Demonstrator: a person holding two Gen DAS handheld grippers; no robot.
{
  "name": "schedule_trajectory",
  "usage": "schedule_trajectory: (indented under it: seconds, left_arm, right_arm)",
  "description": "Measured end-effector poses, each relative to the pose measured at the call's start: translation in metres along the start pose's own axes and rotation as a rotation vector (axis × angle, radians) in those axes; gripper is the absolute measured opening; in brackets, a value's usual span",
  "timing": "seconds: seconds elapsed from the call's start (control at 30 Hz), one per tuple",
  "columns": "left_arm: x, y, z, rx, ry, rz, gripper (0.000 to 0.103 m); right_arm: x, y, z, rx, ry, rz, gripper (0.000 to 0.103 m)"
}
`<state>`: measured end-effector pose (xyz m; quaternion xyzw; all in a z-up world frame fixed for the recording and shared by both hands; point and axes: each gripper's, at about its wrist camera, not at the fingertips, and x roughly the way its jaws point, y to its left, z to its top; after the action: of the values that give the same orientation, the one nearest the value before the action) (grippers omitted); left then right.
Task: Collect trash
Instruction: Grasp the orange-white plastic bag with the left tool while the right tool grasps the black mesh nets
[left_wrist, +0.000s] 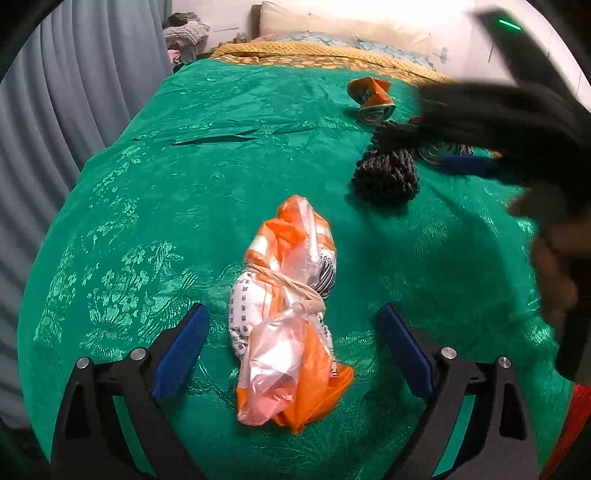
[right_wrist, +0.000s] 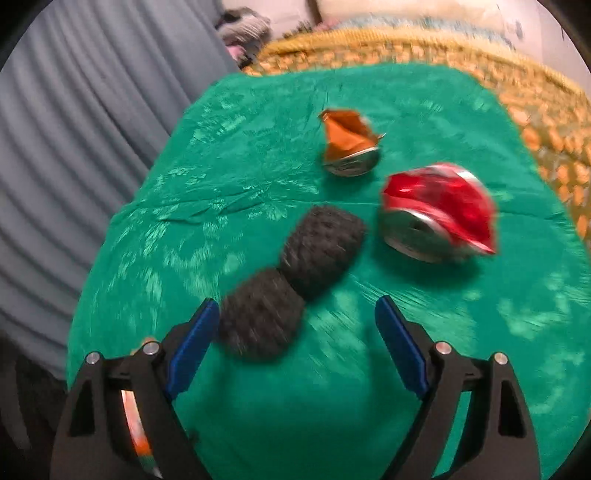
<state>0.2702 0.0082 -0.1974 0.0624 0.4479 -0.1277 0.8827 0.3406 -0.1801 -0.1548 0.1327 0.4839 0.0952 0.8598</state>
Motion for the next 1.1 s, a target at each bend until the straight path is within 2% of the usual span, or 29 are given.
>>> schedule_trajectory:
  seconds: [0.1,0.13,0.17,0.33,0.37,0.57,0.73,0.83,0.9,0.93,0.97,1.0,1.1]
  left_arm:
    - [0.001,0.0,0.0,0.008,0.004,-0.006,0.095]
    - [0.001,0.0,0.0,0.01,0.005,-0.009,0.095]
    - [0.001,0.0,0.0,0.011,0.006,-0.013,0.095]
    - [0.001,0.003,0.001,0.013,0.009,-0.034,0.095]
    - [0.001,0.004,0.001,0.013,0.01,-0.037,0.095]
    - [-0.005,0.016,-0.001,-0.021,0.022,-0.061,0.095]
    - [-0.012,0.025,-0.002,-0.043,0.013,-0.109,0.095]
    - [-0.009,0.02,0.002,-0.016,0.001,-0.112,0.095]
    - [-0.007,0.014,0.005,0.005,-0.008,-0.1,0.095]
    - [-0.005,0.012,0.007,0.011,-0.008,-0.095,0.095]
    - [-0.003,0.011,0.008,0.014,-0.007,-0.09,0.095]
    - [-0.001,0.009,0.01,0.014,-0.004,-0.081,0.095]
    - [0.004,0.007,0.012,0.012,0.001,-0.054,0.094]
  right_arm:
    - [0.02,0.01,0.006,-0.006,0.026,-0.076,0.082]
    - [0.022,0.012,0.007,-0.02,0.025,-0.102,0.07]
    - [0.021,0.014,0.005,-0.041,0.014,-0.125,0.065]
    - [0.003,0.013,-0.011,-0.167,0.011,-0.103,0.052]
    - [0.0,0.012,-0.016,-0.192,0.017,-0.09,0.046]
    - [-0.033,-0.005,-0.056,-0.375,0.094,-0.034,0.046]
    - [-0.074,-0.029,-0.098,-0.45,0.179,0.026,0.046]
    - [-0.086,-0.041,-0.118,-0.466,0.205,0.006,0.046]
    - [-0.09,-0.047,-0.128,-0.463,0.203,-0.008,0.048]
    - [-0.092,-0.048,-0.131,-0.462,0.199,-0.013,0.053]
    - [-0.093,-0.05,-0.132,-0.457,0.191,-0.015,0.064]
    - [-0.094,-0.051,-0.133,-0.45,0.182,-0.013,0.067]
    - [-0.093,-0.05,-0.13,-0.411,0.172,-0.016,0.068]
